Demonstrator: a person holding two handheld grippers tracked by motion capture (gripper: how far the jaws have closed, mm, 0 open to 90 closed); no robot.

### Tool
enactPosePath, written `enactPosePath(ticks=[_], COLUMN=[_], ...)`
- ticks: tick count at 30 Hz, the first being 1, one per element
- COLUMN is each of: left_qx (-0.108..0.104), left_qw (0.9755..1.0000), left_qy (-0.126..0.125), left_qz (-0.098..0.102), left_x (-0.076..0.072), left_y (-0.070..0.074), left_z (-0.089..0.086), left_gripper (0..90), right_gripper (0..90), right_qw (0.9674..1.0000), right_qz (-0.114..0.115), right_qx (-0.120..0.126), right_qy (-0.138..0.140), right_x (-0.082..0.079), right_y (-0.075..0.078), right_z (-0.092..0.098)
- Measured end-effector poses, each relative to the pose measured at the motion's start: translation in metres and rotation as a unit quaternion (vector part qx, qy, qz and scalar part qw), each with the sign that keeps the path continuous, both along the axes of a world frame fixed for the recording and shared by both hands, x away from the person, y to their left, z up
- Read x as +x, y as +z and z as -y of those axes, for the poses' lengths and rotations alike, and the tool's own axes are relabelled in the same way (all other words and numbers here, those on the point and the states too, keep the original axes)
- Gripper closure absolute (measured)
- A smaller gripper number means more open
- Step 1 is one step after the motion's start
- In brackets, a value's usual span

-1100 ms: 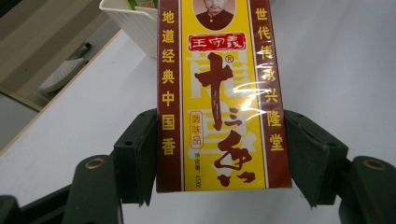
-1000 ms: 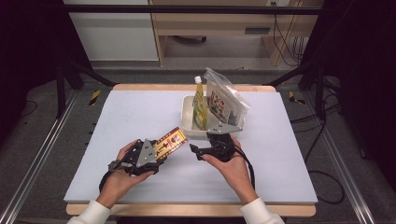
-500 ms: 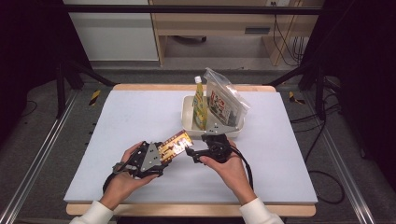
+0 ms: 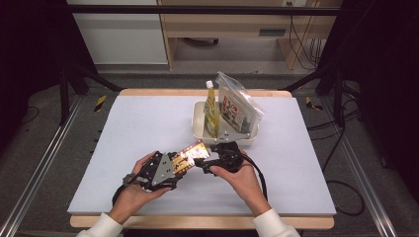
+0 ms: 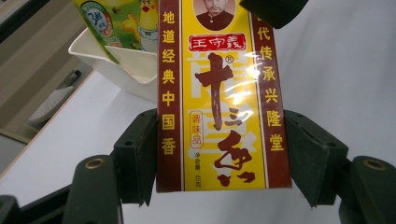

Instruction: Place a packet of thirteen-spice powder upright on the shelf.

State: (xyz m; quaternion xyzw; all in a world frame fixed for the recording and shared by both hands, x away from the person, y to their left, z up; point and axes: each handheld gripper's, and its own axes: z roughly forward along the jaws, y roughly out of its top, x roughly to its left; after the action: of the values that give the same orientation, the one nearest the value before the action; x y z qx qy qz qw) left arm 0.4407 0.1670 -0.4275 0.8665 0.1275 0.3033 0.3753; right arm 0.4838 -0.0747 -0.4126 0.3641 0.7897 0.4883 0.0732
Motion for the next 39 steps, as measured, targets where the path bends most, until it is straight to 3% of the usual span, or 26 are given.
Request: enactPosePath(ticks=[9,20,27,32,39], left_qx=[-0.006,0.004,0.013,0.015,-0.002], left_qw=[0.9999,0.9999,0.9999,0.9999,1.0], left_qy=[-0.016,-0.009,-0.006,-0.005,-0.002], left_qz=[0.003,-0.007,-0.008,-0.005,-0.002], left_x=[-0.002,0.002,0.004,0.005,0.007], left_y=[-0.001,-0.007,-0.011,-0.013,-0.015], left_z=[0.003,0.003,0.003,0.003,0.005], left_gripper=[32.4,32.4,32.4,32.4,31.2], right_gripper=[24.8,41.1,54.6,62.9,67.5], right_qw=[0.9998,0.9997,0.9983,0.9952,0.9927], right_qz=[-0.014,-0.011,-0.03,-0.049,-0.053], right_qx=[-0.002,0.0,0.046,0.08,0.105], right_qy=[0.017,0.02,0.019,0.027,0.026], right_x=[0.0,-0.003,-0.003,-0.002,-0.001], right_y=[-0.003,-0.001,-0.001,0.001,0.003], right_z=[-0.004,-0.004,0.002,0.006,0.009])
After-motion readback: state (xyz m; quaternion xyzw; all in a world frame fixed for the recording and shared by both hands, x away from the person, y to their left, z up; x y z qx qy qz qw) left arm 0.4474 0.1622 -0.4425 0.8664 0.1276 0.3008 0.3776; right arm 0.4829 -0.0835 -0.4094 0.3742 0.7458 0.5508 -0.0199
